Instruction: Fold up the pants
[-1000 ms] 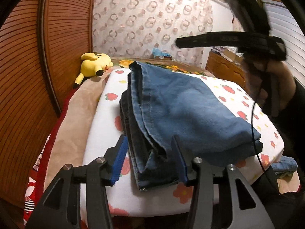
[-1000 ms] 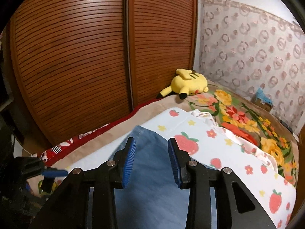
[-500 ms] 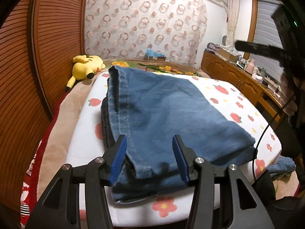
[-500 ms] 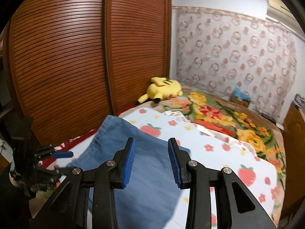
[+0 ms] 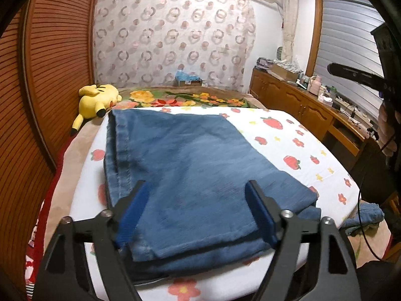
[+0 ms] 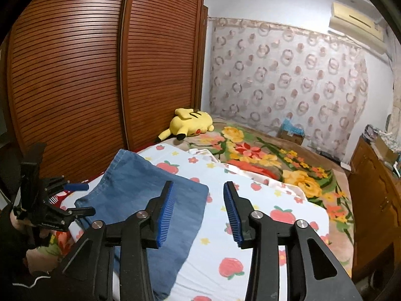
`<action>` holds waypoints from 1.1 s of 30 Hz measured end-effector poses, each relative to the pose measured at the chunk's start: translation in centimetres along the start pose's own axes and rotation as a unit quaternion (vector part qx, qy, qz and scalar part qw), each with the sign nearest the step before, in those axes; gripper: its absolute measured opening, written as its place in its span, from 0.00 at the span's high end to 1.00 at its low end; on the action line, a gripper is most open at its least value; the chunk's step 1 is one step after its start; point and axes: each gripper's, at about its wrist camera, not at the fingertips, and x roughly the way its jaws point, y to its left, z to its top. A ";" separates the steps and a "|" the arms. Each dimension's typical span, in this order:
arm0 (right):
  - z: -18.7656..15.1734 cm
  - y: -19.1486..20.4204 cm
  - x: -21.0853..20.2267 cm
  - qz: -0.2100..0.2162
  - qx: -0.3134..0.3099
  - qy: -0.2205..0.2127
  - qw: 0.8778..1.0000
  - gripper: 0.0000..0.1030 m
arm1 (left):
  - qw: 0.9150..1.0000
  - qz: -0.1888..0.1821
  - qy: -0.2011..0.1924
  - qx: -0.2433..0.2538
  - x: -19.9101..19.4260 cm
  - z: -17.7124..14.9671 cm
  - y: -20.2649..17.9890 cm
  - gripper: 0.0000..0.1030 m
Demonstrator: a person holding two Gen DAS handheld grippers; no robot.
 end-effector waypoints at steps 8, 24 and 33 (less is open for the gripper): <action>-2.5 0.0 3.0 0.018 0.022 0.024 0.999 0.48 | 1.000 0.007 0.009 0.018 0.9 0.4 -1.0 0.17; -5.8 -1.1 14.0 0.071 0.063 0.106 0.990 0.47 | 0.999 0.031 0.018 0.015 2.5 0.6 0.6 0.17; -6.1 -2.2 17.2 0.083 0.062 0.152 0.983 0.47 | 0.999 0.042 0.011 0.012 2.9 2.2 2.5 0.17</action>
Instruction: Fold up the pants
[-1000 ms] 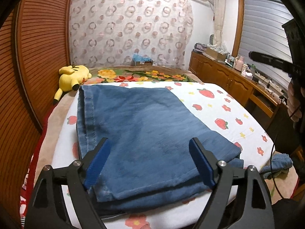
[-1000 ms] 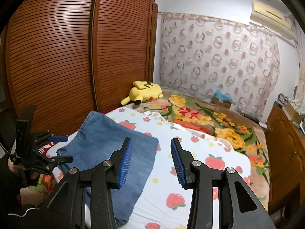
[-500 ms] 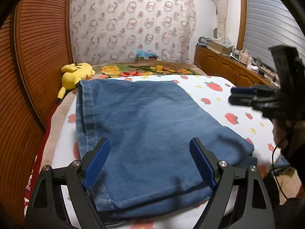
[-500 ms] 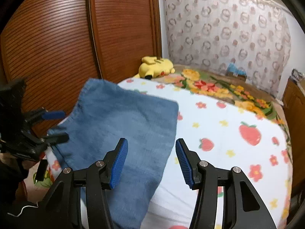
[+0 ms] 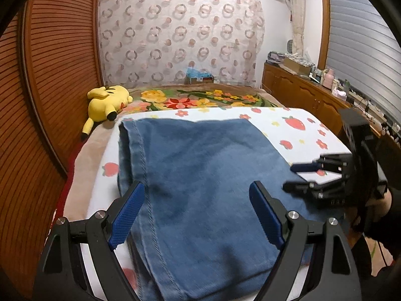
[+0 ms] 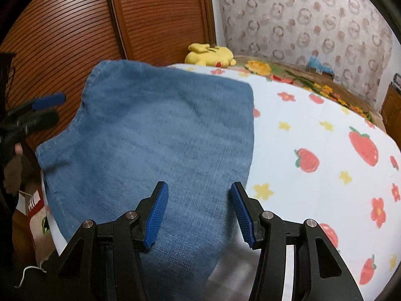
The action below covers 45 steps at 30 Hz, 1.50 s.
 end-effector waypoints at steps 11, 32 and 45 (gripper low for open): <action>3.4 -1.5 0.2 0.000 -0.009 0.005 1.000 0.47 | 0.999 0.032 0.008 -0.006 2.5 2.3 4.0 0.17; 9.3 -4.0 8.6 0.004 0.003 0.024 1.000 0.47 | 0.995 0.032 0.075 -0.056 9.1 0.3 9.8 0.18; 10.1 -5.1 11.6 0.037 0.025 0.024 0.999 0.47 | 0.995 -0.008 0.078 -0.064 9.3 -0.2 8.8 0.49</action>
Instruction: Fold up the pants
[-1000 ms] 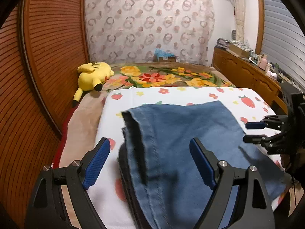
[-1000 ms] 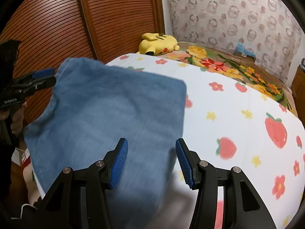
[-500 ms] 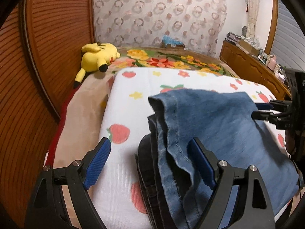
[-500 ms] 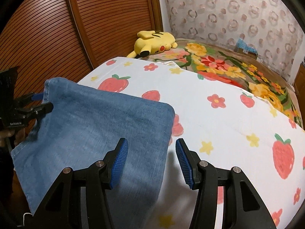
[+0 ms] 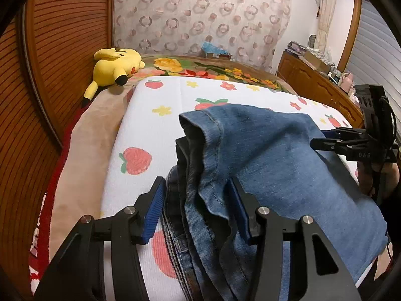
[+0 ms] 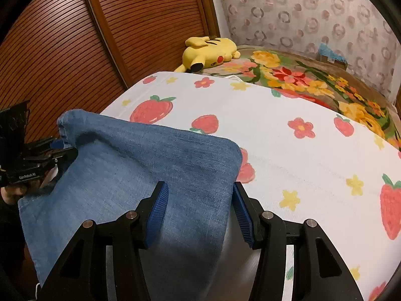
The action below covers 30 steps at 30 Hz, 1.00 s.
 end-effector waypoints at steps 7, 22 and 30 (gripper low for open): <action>-0.2 0.3 0.2 -0.002 -0.008 -0.006 1.000 0.70 | 1.000 -0.005 0.004 0.013 -0.7 0.0 -1.1 0.74; -2.1 3.2 -8.5 -0.029 -0.055 -0.128 0.990 0.91 | 0.995 -0.008 -0.075 0.059 -7.6 2.7 -4.8 0.89; -3.8 1.3 -13.7 -0.073 -0.043 -0.168 0.982 0.91 | 0.991 -0.032 -0.101 0.077 -6.7 7.0 -8.0 0.89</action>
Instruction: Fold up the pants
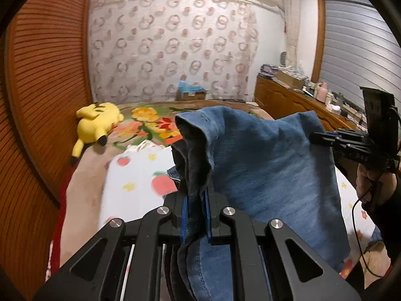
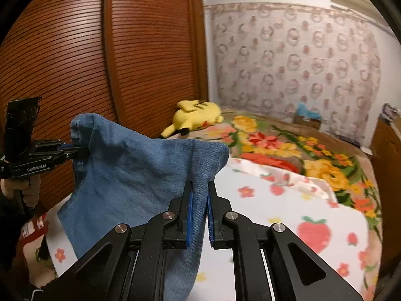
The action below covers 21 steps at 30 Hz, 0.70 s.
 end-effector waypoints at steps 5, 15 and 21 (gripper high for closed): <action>-1.1 -1.4 1.2 -0.027 0.022 0.029 0.999 0.91 | 1.000 -0.003 0.025 0.015 4.3 1.2 -1.5 0.88; -3.0 -3.5 8.1 -0.042 0.047 0.101 0.993 0.82 | 0.996 0.008 0.088 -0.003 9.2 -0.4 -0.9 0.87; -1.3 -4.4 8.3 -0.070 0.043 0.081 0.993 0.74 | 0.997 0.011 0.074 -0.009 8.1 0.2 -1.2 0.55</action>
